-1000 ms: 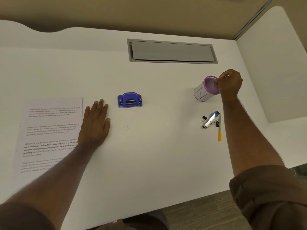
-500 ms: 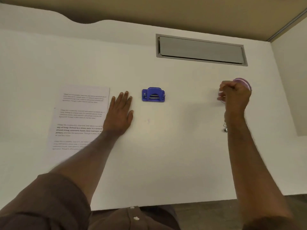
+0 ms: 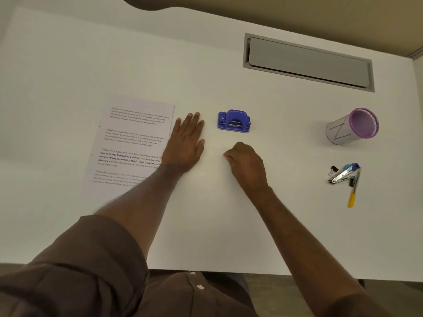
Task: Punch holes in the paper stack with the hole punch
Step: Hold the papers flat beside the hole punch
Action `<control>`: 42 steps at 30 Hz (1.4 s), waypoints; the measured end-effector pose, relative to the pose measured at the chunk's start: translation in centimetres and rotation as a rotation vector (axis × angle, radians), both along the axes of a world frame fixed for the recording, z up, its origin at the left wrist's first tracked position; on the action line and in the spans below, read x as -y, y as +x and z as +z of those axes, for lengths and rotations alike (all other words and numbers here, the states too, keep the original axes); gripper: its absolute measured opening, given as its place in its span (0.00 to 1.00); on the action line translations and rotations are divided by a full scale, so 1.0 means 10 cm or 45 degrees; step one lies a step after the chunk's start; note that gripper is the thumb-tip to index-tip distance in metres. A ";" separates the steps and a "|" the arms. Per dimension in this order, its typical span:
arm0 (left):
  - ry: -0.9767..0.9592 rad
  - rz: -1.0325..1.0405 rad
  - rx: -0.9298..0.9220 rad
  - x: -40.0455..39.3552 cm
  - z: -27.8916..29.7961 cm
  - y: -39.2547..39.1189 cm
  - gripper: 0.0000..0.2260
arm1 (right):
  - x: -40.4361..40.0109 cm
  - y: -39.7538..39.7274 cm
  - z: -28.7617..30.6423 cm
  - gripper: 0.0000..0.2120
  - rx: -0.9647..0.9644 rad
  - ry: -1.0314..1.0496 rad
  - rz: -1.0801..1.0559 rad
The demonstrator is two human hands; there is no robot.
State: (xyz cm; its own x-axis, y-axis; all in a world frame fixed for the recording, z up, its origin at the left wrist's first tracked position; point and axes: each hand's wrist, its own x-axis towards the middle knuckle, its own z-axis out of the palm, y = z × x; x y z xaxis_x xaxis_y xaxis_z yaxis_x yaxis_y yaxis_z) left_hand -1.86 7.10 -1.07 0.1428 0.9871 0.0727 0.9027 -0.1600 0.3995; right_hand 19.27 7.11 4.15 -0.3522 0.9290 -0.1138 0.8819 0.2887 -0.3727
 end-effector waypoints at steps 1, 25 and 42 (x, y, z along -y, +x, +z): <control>-0.004 0.003 0.008 0.00 0.00 0.00 0.26 | 0.00 -0.01 0.00 0.08 0.019 0.017 0.022; -0.005 0.011 0.005 0.00 0.01 0.00 0.25 | 0.03 0.10 0.11 0.08 0.488 0.131 0.681; -0.044 -0.002 -0.027 0.00 0.00 -0.01 0.26 | 0.11 0.06 0.03 0.09 0.266 0.286 0.479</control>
State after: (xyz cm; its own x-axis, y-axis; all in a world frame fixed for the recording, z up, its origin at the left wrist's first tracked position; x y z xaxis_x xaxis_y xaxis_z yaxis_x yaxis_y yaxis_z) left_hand -1.96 7.12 -1.02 0.1454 0.9887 0.0356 0.9107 -0.1478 0.3856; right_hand 19.84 6.00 4.44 -0.6593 0.7514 -0.0292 0.7503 0.6548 -0.0910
